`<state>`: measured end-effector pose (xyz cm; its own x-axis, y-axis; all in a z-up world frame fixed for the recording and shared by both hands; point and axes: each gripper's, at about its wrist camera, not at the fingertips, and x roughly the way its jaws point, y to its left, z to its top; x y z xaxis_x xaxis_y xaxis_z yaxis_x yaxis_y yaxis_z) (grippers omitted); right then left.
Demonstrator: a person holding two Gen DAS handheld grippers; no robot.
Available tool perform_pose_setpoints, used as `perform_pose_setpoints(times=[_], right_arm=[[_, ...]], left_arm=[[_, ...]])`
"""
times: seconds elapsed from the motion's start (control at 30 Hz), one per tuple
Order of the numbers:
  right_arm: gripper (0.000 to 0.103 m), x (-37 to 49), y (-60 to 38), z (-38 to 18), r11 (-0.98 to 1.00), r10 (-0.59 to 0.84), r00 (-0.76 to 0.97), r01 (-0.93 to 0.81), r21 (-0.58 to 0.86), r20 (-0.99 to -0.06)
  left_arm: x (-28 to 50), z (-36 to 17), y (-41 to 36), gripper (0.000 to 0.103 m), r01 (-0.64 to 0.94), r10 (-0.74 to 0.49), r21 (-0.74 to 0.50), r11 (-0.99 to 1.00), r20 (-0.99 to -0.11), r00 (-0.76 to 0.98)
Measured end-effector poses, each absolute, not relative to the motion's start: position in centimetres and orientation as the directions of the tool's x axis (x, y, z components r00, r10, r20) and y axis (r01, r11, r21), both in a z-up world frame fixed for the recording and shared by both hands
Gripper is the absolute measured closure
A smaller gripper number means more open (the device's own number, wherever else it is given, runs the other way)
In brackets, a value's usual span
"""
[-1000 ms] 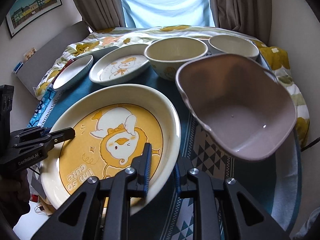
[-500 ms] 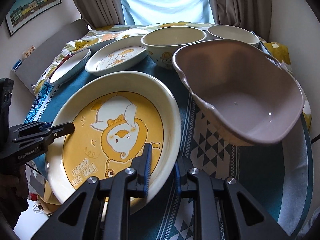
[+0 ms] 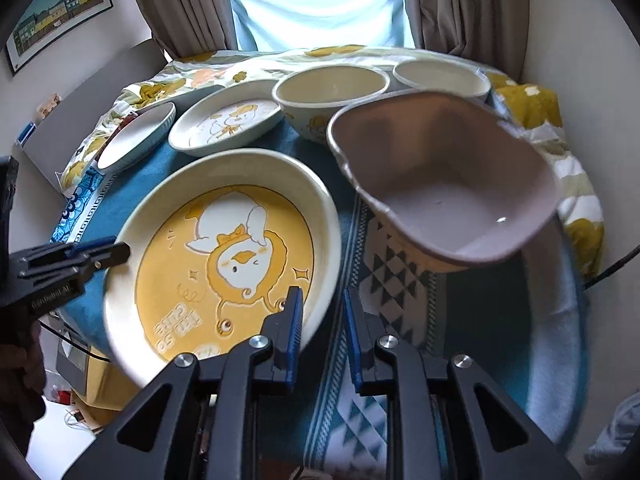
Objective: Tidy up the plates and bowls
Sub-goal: 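Lift the yellow duck plate with both grippers, set it down beside the bowls, release, then grip the rim of the plain white plate with both grippers and lift it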
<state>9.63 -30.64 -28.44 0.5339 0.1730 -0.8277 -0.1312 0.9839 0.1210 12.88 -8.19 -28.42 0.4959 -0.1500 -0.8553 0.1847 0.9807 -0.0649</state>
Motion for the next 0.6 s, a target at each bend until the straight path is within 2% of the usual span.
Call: perform_pose_setpoints(times=[0.23, 0.3, 0.33, 0.37, 0.4, 0.43, 0.5, 0.6], right_arm=[[0.082, 8.6, -29.4, -21.3, 0.966, 0.234, 0.603, -0.229, 0.116, -0.763], [0.059, 8.7, -28.7, -18.8, 0.956, 0.269, 0.639, -0.268, 0.120, -0.721], [0.024, 8.7, -28.5, -17.8, 0.950, 0.290, 0.654, -0.285, 0.127, -0.699], [0.000, 8.9, -28.2, -16.8, 0.942, 0.315, 0.665, -0.306, 0.138, -0.677], [0.000, 9.2, -27.9, -15.9, 0.935, 0.335, 0.676, -0.322, 0.146, -0.656], [0.000, 9.3, -27.6, -14.8, 0.928, 0.356, 0.695, -0.341, 0.149, -0.625], [0.000, 9.9, -27.0, -13.3, 0.922, 0.369, 0.717, -0.362, 0.136, -0.592], [0.000, 11.5, -25.5, -12.2, 0.902, 0.411, 0.711, -0.407, 0.144, -0.571]], left_arm=[[10.9, -20.9, -6.5, 0.081, 0.084, -0.077, -0.035, 0.996, -0.818, 0.570], [10.4, -18.6, -6.1, 0.080, 0.048, -0.053, -0.030, 0.998, -0.799, 0.599], [10.0, -17.3, -5.8, 0.074, 0.028, -0.040, -0.029, 0.999, -0.783, 0.620], [9.7, -16.4, -5.5, 0.052, 0.012, -0.026, -0.024, 1.000, -0.770, 0.638], [9.5, -15.5, -5.3, 0.032, -0.003, -0.009, -0.015, 1.000, -0.755, 0.656], [9.2, -14.5, -5.1, 0.000, -0.028, 0.023, 0.004, 1.000, -0.725, 0.689], [8.4, -12.7, -4.7, 0.000, -0.058, 0.066, 0.033, 0.998, -0.662, 0.746], [9.0, -10.9, -3.5, 0.000, -0.088, 0.105, 0.059, 0.994, -0.645, 0.757]])
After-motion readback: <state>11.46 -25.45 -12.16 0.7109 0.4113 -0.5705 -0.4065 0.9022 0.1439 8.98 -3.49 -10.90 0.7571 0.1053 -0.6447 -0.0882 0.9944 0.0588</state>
